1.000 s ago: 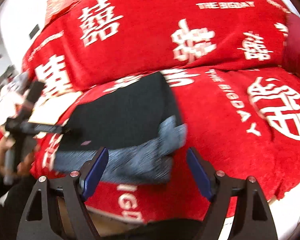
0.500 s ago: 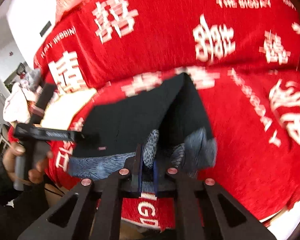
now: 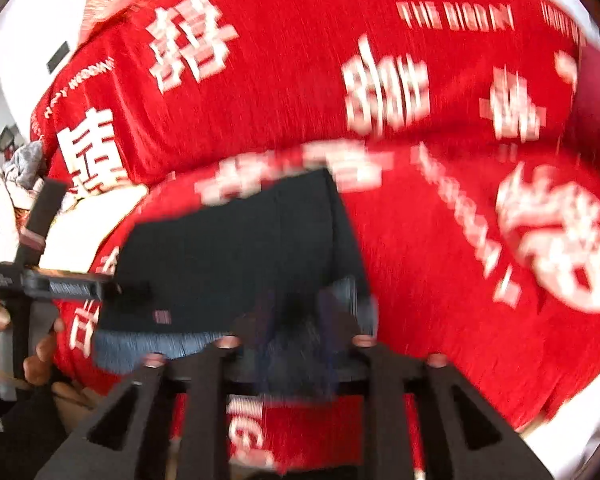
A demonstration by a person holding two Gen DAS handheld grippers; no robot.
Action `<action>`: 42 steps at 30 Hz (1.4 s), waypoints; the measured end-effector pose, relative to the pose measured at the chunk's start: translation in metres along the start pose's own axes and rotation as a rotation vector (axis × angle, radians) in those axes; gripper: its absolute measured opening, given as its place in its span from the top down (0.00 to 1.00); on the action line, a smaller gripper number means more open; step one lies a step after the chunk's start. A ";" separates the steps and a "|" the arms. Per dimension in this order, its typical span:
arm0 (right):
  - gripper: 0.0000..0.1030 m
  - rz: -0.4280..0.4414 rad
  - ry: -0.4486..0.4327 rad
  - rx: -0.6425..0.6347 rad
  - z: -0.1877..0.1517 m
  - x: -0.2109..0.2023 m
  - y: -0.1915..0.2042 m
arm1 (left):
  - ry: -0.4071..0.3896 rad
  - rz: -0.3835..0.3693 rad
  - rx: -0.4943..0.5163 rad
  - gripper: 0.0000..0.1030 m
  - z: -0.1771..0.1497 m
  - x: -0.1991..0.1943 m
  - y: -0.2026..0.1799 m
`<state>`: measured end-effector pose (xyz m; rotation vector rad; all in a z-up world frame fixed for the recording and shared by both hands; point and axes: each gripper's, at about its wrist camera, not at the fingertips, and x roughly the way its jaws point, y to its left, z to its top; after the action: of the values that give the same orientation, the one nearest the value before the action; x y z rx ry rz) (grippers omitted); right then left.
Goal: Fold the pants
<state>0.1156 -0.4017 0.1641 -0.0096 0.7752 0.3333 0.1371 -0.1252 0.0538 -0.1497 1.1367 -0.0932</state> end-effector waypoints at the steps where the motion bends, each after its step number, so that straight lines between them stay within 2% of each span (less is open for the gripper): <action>1: 0.12 -0.001 -0.027 -0.028 0.010 0.002 0.009 | -0.012 0.001 -0.005 0.07 0.002 -0.001 -0.001; 3: 0.11 0.032 -0.055 -0.099 0.030 0.017 0.029 | -0.032 -0.001 -0.024 0.07 0.008 -0.001 -0.003; 7: 0.13 0.136 0.034 -0.147 0.060 0.073 0.049 | -0.066 0.001 -0.092 0.07 0.026 0.002 -0.002; 9: 0.13 0.133 0.074 -0.156 0.068 0.102 0.045 | -0.065 0.006 -0.134 0.07 0.033 0.009 0.002; 11: 0.14 0.114 0.137 -0.118 0.070 0.130 0.030 | -0.040 0.014 -0.160 0.07 0.039 0.020 0.005; 12: 0.17 0.117 0.198 -0.067 0.066 0.146 0.015 | -0.022 0.022 -0.152 0.07 0.041 0.028 0.005; 13: 0.22 0.118 0.227 -0.032 0.062 0.153 0.007 | -0.017 0.036 -0.144 0.02 0.041 0.031 0.004; 14: 0.23 0.119 0.258 0.023 0.052 0.160 -0.006 | -0.011 0.053 -0.133 0.01 0.041 0.035 0.003; 18: 0.23 0.110 0.222 0.071 0.028 0.151 -0.024 | -0.017 0.084 -0.102 0.00 0.040 0.045 -0.005; 20: 0.23 0.109 0.223 0.083 0.028 0.149 -0.026 | -0.014 0.095 -0.098 0.00 0.042 0.046 -0.006; 23: 0.22 0.058 0.220 0.055 0.036 0.139 -0.019 | 0.002 0.065 -0.114 0.00 0.044 0.035 0.000; 26: 0.21 -0.032 0.121 -0.025 0.050 0.111 0.000 | -0.077 0.096 -0.151 0.00 0.045 0.014 0.010; 27: 0.20 -0.044 0.113 -0.049 0.055 0.109 0.006 | -0.093 0.108 -0.165 0.00 0.048 0.010 0.012; 30: 0.18 -0.113 0.171 -0.125 0.068 0.126 0.026 | -0.056 0.099 -0.205 0.00 0.059 0.017 0.015; 31: 0.18 -0.133 0.208 -0.128 0.070 0.136 0.028 | -0.040 0.123 -0.207 0.00 0.060 0.022 0.016; 33: 0.18 -0.133 0.279 -0.100 0.065 0.154 0.025 | 0.008 0.182 -0.215 0.00 0.055 0.032 0.020; 37: 0.16 -0.076 0.293 -0.026 0.041 0.137 0.012 | -0.002 0.095 -0.238 0.00 0.026 0.028 0.031; 42: 0.09 -0.032 0.258 0.029 -0.009 0.090 0.002 | -0.029 0.059 -0.186 0.00 -0.011 0.014 0.022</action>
<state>0.1689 -0.3751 0.0955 -0.0386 1.0345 0.2933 0.1332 -0.1061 0.0333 -0.2811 1.1193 0.0673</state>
